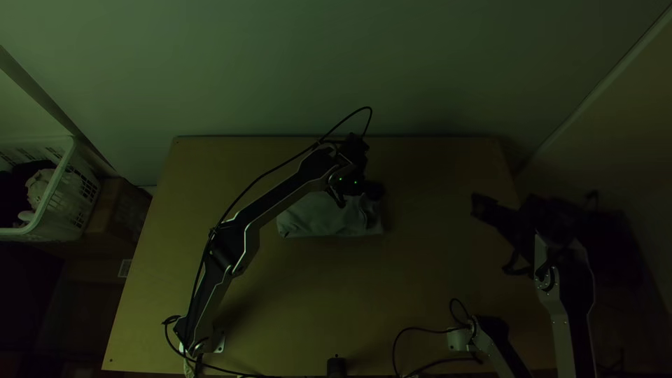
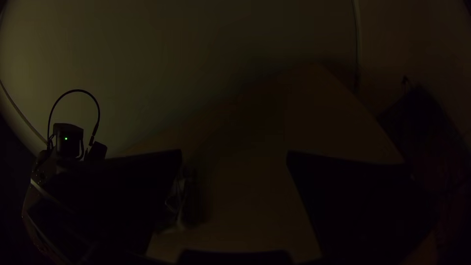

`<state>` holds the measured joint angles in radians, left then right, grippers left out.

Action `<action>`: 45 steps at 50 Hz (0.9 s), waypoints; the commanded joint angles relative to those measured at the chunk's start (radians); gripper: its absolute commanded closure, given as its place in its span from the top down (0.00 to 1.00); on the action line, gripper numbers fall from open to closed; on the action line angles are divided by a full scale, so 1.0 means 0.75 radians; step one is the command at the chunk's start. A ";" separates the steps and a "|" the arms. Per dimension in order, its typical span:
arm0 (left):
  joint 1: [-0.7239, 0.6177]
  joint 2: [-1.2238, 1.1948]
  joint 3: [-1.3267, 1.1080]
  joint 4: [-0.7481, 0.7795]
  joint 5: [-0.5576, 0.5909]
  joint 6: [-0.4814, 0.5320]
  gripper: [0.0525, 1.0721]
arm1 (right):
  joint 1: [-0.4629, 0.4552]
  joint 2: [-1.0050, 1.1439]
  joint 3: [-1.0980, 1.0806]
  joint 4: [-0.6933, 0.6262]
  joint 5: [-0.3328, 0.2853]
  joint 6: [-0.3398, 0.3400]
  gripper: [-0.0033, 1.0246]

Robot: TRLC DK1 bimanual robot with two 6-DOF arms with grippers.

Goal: Fold the t-shirt

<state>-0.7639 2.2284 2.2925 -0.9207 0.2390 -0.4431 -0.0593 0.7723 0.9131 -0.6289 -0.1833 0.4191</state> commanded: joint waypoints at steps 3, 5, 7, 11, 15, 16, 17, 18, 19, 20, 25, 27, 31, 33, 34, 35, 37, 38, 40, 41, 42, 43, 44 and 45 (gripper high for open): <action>0.043 0.001 0.042 0.033 -0.020 -0.066 0.96 | 0.020 -0.034 -0.037 0.006 -0.003 0.028 0.96; 0.059 -0.010 0.042 0.031 -0.020 -0.060 0.96 | 0.028 -0.034 -0.043 0.008 -0.003 0.022 0.96; 0.074 -0.024 0.042 0.031 -0.020 -0.056 0.96 | 0.036 -0.034 -0.050 0.012 -0.003 0.014 0.96; 0.108 -0.061 0.040 0.017 -0.020 -0.023 0.96 | 0.048 -0.034 -0.066 0.041 -0.003 -0.011 0.96; 0.143 -0.110 0.024 0.009 -0.022 0.004 0.96 | 0.061 -0.023 -0.074 0.084 0.001 -0.045 0.96; 0.153 -0.124 0.017 0.009 -0.022 0.012 0.96 | 0.065 -0.019 -0.070 0.096 0.007 -0.060 0.96; 0.164 -0.140 0.011 0.009 -0.030 0.018 0.96 | 0.067 -0.019 -0.066 0.106 0.009 -0.072 0.96; 0.176 -0.153 0.009 0.009 -0.045 0.024 0.96 | 0.067 -0.017 -0.062 0.123 0.013 -0.084 0.96; 0.184 -0.165 0.009 0.009 -0.063 0.032 0.96 | 0.067 -0.017 -0.060 0.145 0.015 -0.099 0.96; 0.192 -0.181 0.005 0.009 -0.069 0.047 0.96 | 0.067 -0.015 -0.056 0.168 0.019 -0.113 0.96; 0.260 -0.265 -0.003 0.009 -0.090 0.077 0.96 | 0.077 0.003 -0.017 0.225 0.019 -0.164 0.96; 0.288 -0.306 -0.015 0.011 -0.098 0.088 0.96 | 0.071 0.013 0.004 0.254 0.021 -0.205 0.96; 0.348 -0.392 -0.036 0.013 -0.112 0.098 0.96 | 0.063 0.020 0.026 0.325 0.024 -0.254 0.96; 0.378 -0.439 -0.046 0.013 -0.116 0.098 0.96 | 0.050 0.017 0.042 0.374 0.026 -0.279 0.96; 0.397 -0.462 -0.052 0.013 -0.116 0.100 0.96 | 0.042 0.015 0.051 0.401 0.028 -0.289 0.96; 0.415 -0.486 -0.058 0.013 -0.118 0.110 0.96 | 0.030 0.009 0.055 0.431 0.028 -0.293 0.96; 0.446 -0.533 -0.068 0.013 -0.128 0.126 0.96 | 0.016 -0.005 0.059 0.487 0.028 -0.293 0.96; 0.464 -0.556 -0.075 0.015 -0.128 0.133 0.96 | 0.010 -0.013 0.059 0.517 0.030 -0.293 0.96; 0.499 -0.605 -0.093 0.021 -0.133 0.143 0.96 | -0.005 -0.032 0.055 0.589 0.030 -0.293 0.96; 0.515 -0.629 -0.105 0.025 -0.137 0.159 0.96 | -0.013 -0.038 0.055 0.624 0.030 -0.293 0.96; 0.532 -0.650 -0.113 0.027 -0.145 0.167 0.96 | -0.021 -0.046 0.055 0.663 0.030 -0.293 0.96; 0.550 -0.678 -0.126 0.029 -0.157 0.178 0.96 | -0.025 -0.052 0.055 0.691 0.030 -0.293 0.96; 0.571 -0.703 -0.140 0.033 -0.163 0.186 0.96 | -0.025 -0.058 0.057 0.710 0.030 -0.295 0.96; 0.591 -0.727 -0.154 0.035 -0.165 0.190 0.96 | -0.025 -0.060 0.061 0.724 0.030 -0.297 0.96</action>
<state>-0.3691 1.7870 2.2303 -0.9005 0.1322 -0.3363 -0.0654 0.7570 0.9272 -0.1532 -0.1661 0.2169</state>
